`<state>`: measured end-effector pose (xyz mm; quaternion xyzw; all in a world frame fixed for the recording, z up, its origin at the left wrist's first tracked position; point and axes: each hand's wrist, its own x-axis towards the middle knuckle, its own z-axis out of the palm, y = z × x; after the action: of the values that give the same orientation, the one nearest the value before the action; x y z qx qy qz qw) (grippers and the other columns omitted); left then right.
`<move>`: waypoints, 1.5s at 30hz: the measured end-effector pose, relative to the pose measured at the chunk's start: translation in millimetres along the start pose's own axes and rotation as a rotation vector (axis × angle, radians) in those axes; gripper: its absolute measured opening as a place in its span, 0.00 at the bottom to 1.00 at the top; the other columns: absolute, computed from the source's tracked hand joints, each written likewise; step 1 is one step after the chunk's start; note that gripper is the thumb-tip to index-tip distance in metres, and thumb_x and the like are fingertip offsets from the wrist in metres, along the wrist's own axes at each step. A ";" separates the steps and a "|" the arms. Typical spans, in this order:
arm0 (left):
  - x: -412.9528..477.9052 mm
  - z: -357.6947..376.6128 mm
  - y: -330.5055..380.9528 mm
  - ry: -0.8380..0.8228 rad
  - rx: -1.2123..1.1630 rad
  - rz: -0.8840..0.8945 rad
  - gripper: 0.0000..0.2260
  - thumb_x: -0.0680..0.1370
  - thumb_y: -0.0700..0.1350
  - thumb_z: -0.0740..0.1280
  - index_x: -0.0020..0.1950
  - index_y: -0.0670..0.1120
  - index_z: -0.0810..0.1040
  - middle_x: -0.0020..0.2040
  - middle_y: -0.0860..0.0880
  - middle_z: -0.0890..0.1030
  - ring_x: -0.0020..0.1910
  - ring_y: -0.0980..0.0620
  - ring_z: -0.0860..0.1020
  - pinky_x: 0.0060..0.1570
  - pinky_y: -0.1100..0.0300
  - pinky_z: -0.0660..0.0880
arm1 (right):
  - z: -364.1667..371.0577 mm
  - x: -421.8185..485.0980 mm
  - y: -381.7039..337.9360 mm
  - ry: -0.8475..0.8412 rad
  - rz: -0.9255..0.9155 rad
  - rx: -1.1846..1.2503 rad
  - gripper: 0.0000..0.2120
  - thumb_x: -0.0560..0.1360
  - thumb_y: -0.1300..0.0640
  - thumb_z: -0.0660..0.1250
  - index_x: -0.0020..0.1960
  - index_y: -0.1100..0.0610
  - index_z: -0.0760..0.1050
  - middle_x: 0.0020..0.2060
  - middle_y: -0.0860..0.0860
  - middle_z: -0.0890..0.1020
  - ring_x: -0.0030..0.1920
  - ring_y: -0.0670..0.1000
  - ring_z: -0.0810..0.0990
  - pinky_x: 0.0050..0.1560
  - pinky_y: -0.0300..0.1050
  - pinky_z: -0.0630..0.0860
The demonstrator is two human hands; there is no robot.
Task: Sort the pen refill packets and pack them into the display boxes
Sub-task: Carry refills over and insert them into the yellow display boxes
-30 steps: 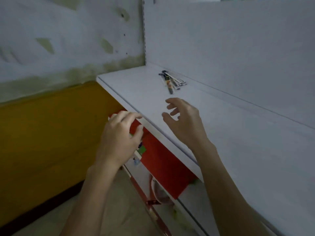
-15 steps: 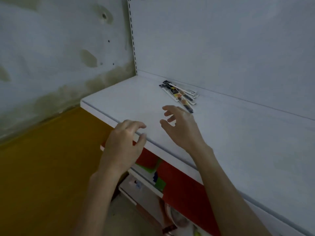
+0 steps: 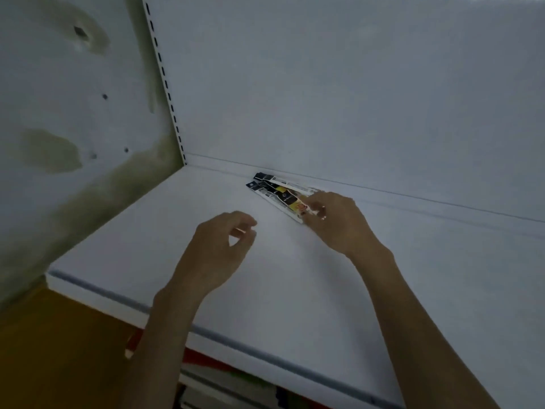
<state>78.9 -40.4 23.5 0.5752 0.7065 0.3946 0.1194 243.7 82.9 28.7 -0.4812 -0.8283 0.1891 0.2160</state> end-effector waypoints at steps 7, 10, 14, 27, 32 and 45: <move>54.6 15.2 -35.0 -0.345 -0.087 0.043 0.06 0.77 0.45 0.64 0.51 0.50 0.80 0.44 0.59 0.78 0.44 0.65 0.76 0.41 0.76 0.69 | 24.8 19.9 11.0 -0.124 0.216 -0.223 0.13 0.72 0.60 0.64 0.56 0.56 0.74 0.54 0.54 0.76 0.53 0.56 0.76 0.51 0.45 0.74; 70.0 15.0 -40.2 -0.367 -0.217 -0.054 0.07 0.78 0.45 0.62 0.48 0.49 0.80 0.46 0.54 0.81 0.45 0.61 0.78 0.43 0.73 0.71 | 24.1 20.1 -3.0 -0.031 0.233 -0.095 0.11 0.72 0.63 0.62 0.51 0.55 0.78 0.48 0.53 0.80 0.44 0.54 0.78 0.42 0.41 0.75; 78.7 16.2 -32.2 -0.402 -0.611 -0.349 0.12 0.80 0.53 0.57 0.44 0.50 0.76 0.45 0.48 0.81 0.45 0.51 0.81 0.48 0.53 0.78 | 32.4 14.1 -57.5 0.084 0.043 0.075 0.11 0.71 0.66 0.65 0.51 0.58 0.80 0.45 0.53 0.82 0.43 0.51 0.79 0.42 0.37 0.74; 96.6 -0.1 -54.7 -0.116 -0.654 -0.373 0.12 0.81 0.42 0.54 0.39 0.45 0.71 0.28 0.50 0.66 0.24 0.56 0.62 0.19 0.68 0.59 | 50.9 49.0 -14.0 0.103 0.274 -0.220 0.15 0.74 0.60 0.63 0.61 0.56 0.75 0.57 0.54 0.77 0.57 0.55 0.74 0.53 0.47 0.71; 99.8 0.5 -58.0 -0.160 -0.693 -0.481 0.09 0.79 0.40 0.58 0.39 0.46 0.70 0.29 0.50 0.66 0.23 0.56 0.62 0.19 0.68 0.60 | 55.4 52.4 -7.4 0.153 0.300 -0.314 0.15 0.74 0.56 0.63 0.60 0.56 0.75 0.54 0.56 0.74 0.57 0.57 0.69 0.51 0.48 0.71; 101.7 5.5 -60.6 -0.036 -0.495 -0.388 0.09 0.79 0.48 0.59 0.44 0.45 0.74 0.41 0.47 0.78 0.39 0.49 0.74 0.37 0.59 0.68 | 54.8 51.9 -81.3 -0.136 -0.065 0.210 0.10 0.75 0.54 0.66 0.44 0.60 0.82 0.39 0.54 0.84 0.36 0.47 0.80 0.42 0.36 0.73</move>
<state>7.3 52.5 6.8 0.3900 0.6832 0.5144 0.3415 132.9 84.9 34.4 -0.4148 -0.8318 0.3001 0.2145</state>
